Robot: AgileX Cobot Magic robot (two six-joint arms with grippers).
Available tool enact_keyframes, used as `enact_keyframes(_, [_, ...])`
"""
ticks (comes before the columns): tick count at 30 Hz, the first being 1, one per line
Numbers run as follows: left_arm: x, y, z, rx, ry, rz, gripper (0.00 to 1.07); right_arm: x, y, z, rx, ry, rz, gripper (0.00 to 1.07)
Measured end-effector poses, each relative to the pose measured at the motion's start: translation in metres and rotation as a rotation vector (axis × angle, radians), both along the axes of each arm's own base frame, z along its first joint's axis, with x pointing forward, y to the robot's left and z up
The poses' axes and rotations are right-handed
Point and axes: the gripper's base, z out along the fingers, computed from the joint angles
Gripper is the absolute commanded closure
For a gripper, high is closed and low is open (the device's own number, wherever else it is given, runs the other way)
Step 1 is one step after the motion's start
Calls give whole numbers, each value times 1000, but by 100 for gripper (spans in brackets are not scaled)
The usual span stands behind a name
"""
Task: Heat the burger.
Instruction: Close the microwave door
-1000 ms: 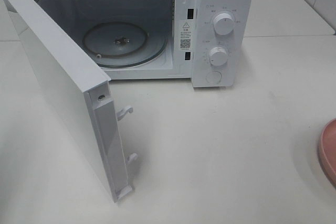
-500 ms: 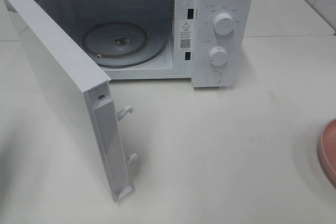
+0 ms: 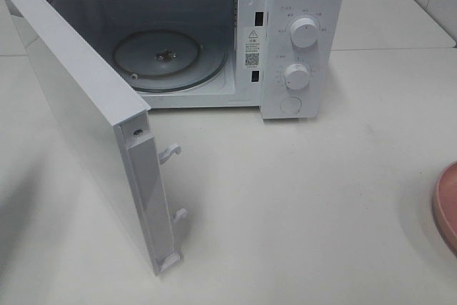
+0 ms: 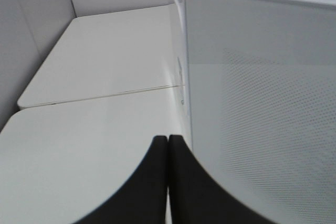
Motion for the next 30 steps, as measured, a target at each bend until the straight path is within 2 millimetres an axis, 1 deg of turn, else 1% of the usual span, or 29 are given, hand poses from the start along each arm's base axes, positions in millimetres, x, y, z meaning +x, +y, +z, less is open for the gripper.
enact_keyframes(2, [2, -2, -3, -10, 1, -17, 107, 0, 0, 0, 0, 0, 0, 32])
enact_keyframes(4, [7, -6, -10, -31, 1, -59, 107, 0, 0, 0, 0, 0, 0, 32])
enact_keyframes(5, [7, -6, -10, -31, 1, -59, 107, 0, 0, 0, 0, 0, 0, 32])
enact_keyframes(7, [12, -13, -17, -55, 8, -107, 107, 0, 0, 0, 0, 0, 0, 32])
enact_keyframes(8, [12, -13, -17, -55, 8, -107, 107, 0, 0, 0, 0, 0, 0, 32])
enact_keyframes(9, [14, -17, -18, -53, 14, -125, 107, 0, 0, 0, 0, 0, 0, 32])
enact_keyframes(10, [19, -24, -21, -52, 26, -160, 107, 0, 0, 0, 0, 0, 0, 32])
enact_keyframes(13, [21, -27, -22, -52, 31, -171, 107, 0, 0, 0, 0, 0, 0, 32])
enact_keyframes(15, [29, -40, -28, -63, 58, -208, 107, 0, 0, 0, 0, 0, 0, 32])
enact_keyframes(18, [31, -42, -29, -65, 62, -215, 107, 0, 0, 0, 0, 0, 0, 32])
enact_keyframes(20, [39, -57, -31, -72, 67, -256, 107, 0, 0, 0, 0, 0, 0, 32])
enact_keyframes(23, [41, -58, -31, -76, 69, -254, 107, 0, 0, 0, 0, 0, 0, 32])
enact_keyframes(25, [51, -66, -31, -87, 63, -263, 107, 0, 0, 0, 1, 0, 1, 32])
enact_keyframes(26, [51, -66, -31, -87, 63, -263, 107, 0, 0, 0, 1, 0, 1, 32])
enact_keyframes(28, [58, -75, -27, -91, 45, -288, 107, 0, 0, 0, 1, 0, 1, 32])
enact_keyframes(30, [60, -79, -26, -93, 39, -298, 107, 0, 0, 0, 1, 0, 1, 32])
